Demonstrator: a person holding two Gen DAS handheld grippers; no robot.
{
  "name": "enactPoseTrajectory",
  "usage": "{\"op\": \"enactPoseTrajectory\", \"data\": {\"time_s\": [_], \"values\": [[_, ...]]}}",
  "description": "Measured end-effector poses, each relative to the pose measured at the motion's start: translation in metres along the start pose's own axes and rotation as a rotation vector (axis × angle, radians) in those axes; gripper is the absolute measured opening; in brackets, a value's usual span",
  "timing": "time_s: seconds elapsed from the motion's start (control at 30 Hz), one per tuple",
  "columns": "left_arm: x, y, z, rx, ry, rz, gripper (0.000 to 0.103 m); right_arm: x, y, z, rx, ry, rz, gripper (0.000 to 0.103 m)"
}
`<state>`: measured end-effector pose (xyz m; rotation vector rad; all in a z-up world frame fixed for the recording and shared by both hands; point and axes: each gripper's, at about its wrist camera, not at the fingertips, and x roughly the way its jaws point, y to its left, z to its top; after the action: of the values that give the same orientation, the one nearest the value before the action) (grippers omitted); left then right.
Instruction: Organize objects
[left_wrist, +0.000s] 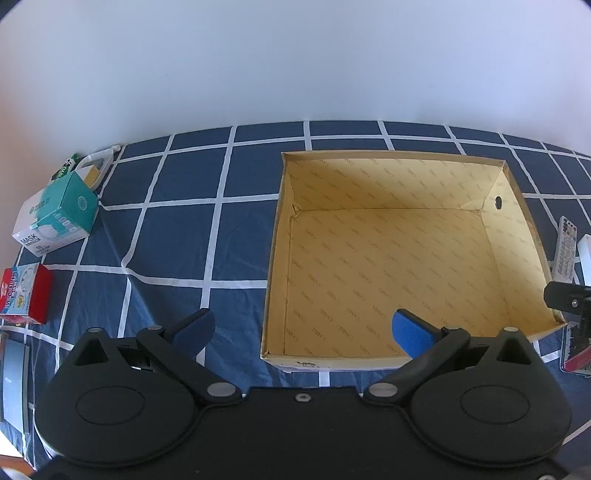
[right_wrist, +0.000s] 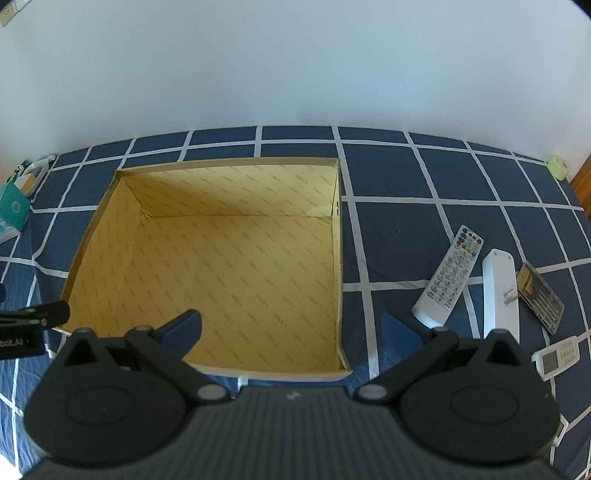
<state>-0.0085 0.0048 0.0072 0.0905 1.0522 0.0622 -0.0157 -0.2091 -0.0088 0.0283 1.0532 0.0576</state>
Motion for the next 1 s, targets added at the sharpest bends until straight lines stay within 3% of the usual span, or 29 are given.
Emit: {"op": "enactPoseTrajectory", "data": {"time_s": [1.0], "values": [[-0.0083,-0.0005,-0.0022,0.002,-0.019,-0.003,0.103,-0.0090,-0.0007,0.0007,-0.001,-0.012,-0.014,0.103]]}}
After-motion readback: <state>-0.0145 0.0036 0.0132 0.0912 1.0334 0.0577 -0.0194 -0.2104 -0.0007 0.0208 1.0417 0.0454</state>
